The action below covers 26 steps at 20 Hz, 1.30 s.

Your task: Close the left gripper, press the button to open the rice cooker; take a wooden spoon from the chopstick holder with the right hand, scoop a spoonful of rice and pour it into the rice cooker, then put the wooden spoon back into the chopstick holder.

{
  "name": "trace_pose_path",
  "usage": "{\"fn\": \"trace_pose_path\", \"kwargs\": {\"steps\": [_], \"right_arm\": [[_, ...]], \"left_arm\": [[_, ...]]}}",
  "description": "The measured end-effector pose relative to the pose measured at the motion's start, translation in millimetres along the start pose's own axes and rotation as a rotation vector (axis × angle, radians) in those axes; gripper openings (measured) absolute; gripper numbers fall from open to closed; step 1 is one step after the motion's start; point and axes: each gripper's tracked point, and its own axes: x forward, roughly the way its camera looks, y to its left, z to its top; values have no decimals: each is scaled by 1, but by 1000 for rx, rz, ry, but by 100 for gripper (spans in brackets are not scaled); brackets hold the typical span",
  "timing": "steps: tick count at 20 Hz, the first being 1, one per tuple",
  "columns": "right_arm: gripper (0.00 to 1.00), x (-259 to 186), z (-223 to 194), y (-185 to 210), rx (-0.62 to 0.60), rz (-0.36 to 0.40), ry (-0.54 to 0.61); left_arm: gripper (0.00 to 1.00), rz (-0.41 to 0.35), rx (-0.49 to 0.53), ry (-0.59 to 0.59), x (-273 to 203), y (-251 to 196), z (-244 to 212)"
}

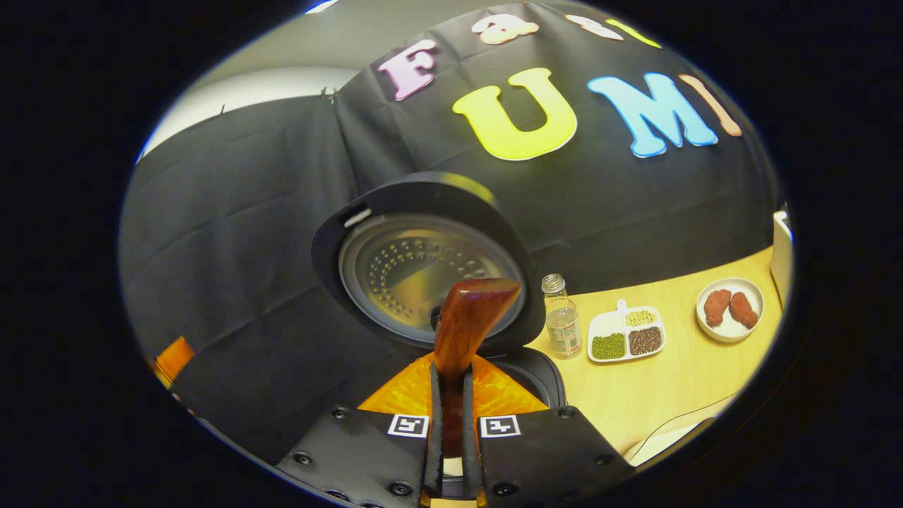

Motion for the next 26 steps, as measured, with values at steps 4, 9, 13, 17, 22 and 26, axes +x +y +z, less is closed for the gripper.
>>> {"fn": "trace_pose_path", "kwargs": {"steps": [4, 9, 13, 17, 22, 26], "right_arm": [[13, -14, 26, -12, 182, 1, -37], [12, -53, 56, -48, 270, -40, -88], [12, -87, 74, -88, 258, -107, -137], [12, -131, 85, -124, 249, -176, -177], [12, -182, 96, -176, 241, -271, -223], [12, -233, 98, -222, 246, -356, -259]], "left_arm": [[79, -20, -8, -3, 1, -16, 4], [79, -66, -24, -17, 3, -48, 15], [79, -119, -45, -38, 3, -87, 29], [78, -186, -49, -55, -6, -134, 39], [80, -249, -52, -75, -21, -183, 57], [79, -283, -68, -74, -32, -210, 62]]}}
